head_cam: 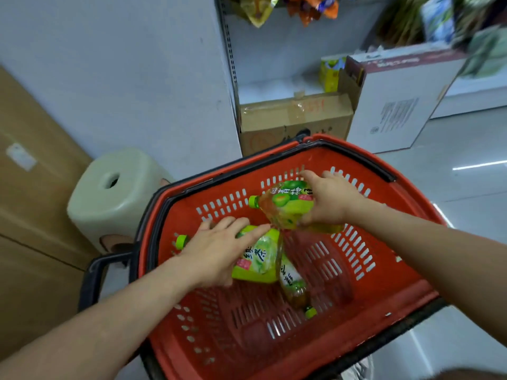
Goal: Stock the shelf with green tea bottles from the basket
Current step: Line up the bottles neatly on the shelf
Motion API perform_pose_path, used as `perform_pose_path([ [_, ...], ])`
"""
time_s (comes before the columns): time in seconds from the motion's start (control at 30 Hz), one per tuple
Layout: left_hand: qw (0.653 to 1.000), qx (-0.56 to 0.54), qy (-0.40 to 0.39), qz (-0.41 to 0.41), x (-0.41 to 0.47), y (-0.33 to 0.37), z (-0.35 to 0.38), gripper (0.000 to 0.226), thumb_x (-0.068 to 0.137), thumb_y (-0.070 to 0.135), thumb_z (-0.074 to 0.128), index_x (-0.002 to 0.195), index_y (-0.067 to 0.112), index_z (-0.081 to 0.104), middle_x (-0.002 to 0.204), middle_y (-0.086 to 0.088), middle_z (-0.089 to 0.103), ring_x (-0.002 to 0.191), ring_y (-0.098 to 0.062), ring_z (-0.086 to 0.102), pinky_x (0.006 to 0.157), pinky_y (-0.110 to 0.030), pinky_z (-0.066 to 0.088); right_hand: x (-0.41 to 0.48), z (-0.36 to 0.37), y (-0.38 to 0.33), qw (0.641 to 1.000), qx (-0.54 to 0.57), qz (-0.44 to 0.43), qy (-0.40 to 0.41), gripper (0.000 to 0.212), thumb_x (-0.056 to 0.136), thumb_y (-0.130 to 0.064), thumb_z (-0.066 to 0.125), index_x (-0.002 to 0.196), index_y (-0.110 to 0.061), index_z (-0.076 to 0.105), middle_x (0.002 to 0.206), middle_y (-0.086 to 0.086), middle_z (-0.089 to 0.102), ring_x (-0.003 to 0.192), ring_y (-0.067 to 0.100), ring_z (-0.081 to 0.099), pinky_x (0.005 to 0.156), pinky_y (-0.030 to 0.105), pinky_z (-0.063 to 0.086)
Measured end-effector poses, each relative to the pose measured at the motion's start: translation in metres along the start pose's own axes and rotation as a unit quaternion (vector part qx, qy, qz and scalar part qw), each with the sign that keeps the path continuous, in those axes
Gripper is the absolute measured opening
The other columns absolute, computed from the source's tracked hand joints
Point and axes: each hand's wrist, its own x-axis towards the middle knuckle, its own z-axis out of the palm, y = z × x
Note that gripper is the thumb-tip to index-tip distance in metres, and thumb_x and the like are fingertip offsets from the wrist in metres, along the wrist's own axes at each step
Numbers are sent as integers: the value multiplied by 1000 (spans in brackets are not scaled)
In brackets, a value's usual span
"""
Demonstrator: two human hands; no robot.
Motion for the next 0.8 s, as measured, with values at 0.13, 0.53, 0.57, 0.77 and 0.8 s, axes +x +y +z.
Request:
perform_pose_path([
  [0.13, 992, 24, 121, -29, -71, -8, -62, 121, 59, 32, 73, 140, 47, -16, 150, -3, 23, 138, -27, 24, 103, -51, 29, -43, -58, -25, 990, 119, -19, 71, 113, 46, -69, 76, 141, -24, 37, 128, 13, 57, 115, 31, 53, 97, 39, 45],
  [0.53, 927, 207, 275, -146, -335, 4, -173, 103, 56, 37, 72, 146, 37, 22, 133, -9, 48, 122, -29, 40, 96, -57, 37, -203, -125, -183, 816, 542, -156, 125, 80, 58, -17, 88, 129, -23, 52, 104, 2, 68, 81, 14, 69, 64, 27, 58],
  [0.57, 922, 226, 268, -164, -357, 9, -177, 108, 52, 31, 76, 146, 37, 22, 133, -9, 49, 122, -29, 39, 96, -58, 37, -215, -123, -199, 802, 557, -176, 123, 83, 53, -20, 90, 127, -25, 53, 106, 2, 69, 85, 17, 70, 72, 33, 59],
  [0.77, 890, 313, 191, -271, -476, 43, -188, 96, 59, 19, 59, 146, 37, 24, 134, -8, 49, 125, -30, 41, 99, -61, 35, -257, -117, -294, 709, 633, -310, 28, 59, 53, -12, 89, 100, -35, 63, 84, -14, 75, 76, 7, 71, 64, 25, 58],
  [0.8, 882, 322, 174, -295, -494, 49, -189, 97, 58, 17, 59, 146, 38, 23, 135, -8, 48, 126, -30, 42, 100, -62, 34, -259, -115, -310, 700, 638, -321, 11, 68, 46, -17, 92, 106, -32, 64, 86, -11, 75, 78, 9, 72, 66, 27, 58],
])
